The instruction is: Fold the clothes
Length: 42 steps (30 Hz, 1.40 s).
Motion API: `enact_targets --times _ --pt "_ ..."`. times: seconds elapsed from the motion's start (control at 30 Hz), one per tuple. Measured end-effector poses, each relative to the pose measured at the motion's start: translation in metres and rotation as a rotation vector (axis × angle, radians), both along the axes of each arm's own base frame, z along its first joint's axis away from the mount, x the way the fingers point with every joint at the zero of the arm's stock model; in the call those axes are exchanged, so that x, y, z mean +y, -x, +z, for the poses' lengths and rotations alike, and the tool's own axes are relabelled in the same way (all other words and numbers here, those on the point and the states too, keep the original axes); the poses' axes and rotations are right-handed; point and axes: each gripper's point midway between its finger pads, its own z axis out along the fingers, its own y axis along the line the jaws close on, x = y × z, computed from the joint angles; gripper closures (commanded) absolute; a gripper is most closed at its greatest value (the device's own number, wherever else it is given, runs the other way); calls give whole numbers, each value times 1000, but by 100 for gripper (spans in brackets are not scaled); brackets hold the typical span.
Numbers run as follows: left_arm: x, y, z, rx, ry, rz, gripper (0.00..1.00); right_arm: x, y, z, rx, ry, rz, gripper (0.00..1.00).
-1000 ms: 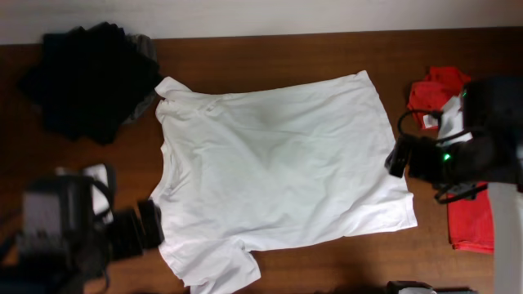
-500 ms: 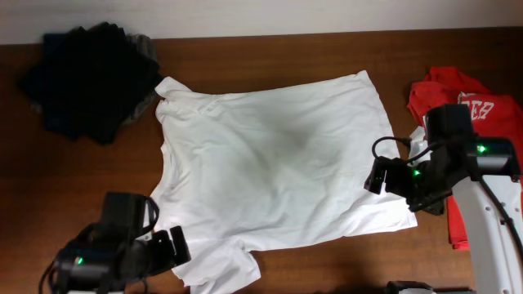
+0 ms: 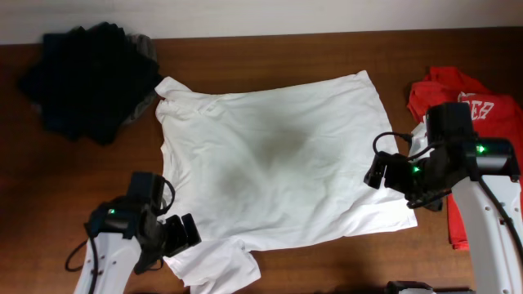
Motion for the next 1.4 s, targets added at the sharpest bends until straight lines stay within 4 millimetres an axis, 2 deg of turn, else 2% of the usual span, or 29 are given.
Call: enact_targets --times 0.33,0.53,0.77,0.87,0.9,0.93,1.07,1.17,1.27,1.33,1.4 --pt "-2 37 -55 154 13 18 0 -1 -10 2 -41 3 -1 2" --pt "-6 52 -70 185 46 24 1 -1 -11 2 -44 4 0 2" --pt "-12 34 -72 111 79 23 1 -1 -11 2 -48 4 0 2" --pt "-16 32 -72 104 102 24 4 -1 -11 2 -48 4 -1 2" --pt "-17 31 -71 103 106 24 8 -1 -11 2 -48 4 -1 2" --pt "-17 31 -71 102 110 24 20 -1 -11 2 -48 4 0 2" --pt "-19 31 -71 105 119 34 53 -1 -11 2 -48 4 0 2" --pt "-20 31 -71 104 124 29 63 -1 -11 2 -48 4 -1 2" --pt "-20 31 -71 105 124 28 83 -1 -14 2 -57 5 0 2" --pt "-20 31 -71 104 125 27 89 -2 -16 3 -67 7 -1 2" --pt "-20 31 -71 104 125 22 89 -4 -19 3 -78 20 -3 2"
